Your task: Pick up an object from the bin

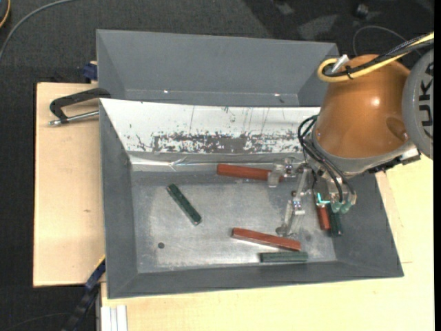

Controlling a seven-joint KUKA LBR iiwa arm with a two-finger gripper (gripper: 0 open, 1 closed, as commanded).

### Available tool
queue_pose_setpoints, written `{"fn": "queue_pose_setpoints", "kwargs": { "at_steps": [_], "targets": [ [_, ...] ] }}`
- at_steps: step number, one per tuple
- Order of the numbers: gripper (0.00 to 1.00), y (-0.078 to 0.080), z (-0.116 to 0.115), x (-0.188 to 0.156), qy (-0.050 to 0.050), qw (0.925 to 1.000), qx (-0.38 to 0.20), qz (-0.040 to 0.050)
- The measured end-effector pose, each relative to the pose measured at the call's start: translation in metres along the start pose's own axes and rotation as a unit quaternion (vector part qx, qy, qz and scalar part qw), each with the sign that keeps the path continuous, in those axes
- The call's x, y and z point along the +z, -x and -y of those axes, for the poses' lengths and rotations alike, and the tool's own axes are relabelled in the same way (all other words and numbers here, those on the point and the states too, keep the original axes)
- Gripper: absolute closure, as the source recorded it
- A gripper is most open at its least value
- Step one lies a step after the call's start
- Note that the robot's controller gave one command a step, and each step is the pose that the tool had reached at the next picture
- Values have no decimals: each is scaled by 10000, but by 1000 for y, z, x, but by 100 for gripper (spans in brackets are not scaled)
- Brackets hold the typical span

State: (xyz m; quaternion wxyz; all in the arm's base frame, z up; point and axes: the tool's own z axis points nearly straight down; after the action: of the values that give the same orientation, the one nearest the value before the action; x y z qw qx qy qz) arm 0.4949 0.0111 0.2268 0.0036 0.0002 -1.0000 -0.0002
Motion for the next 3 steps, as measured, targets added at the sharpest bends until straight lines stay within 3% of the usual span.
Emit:
{"fn": "queue_pose_setpoints", "kwargs": {
  "at_steps": [1,2,3],
  "targets": [
    [0,-4,30,160,0,9976,-687,-8],
    [0,-2,18,125,-5,9947,-1026,75],
    [0,3,37,122,-2,9997,-235,64]
  ]
}}
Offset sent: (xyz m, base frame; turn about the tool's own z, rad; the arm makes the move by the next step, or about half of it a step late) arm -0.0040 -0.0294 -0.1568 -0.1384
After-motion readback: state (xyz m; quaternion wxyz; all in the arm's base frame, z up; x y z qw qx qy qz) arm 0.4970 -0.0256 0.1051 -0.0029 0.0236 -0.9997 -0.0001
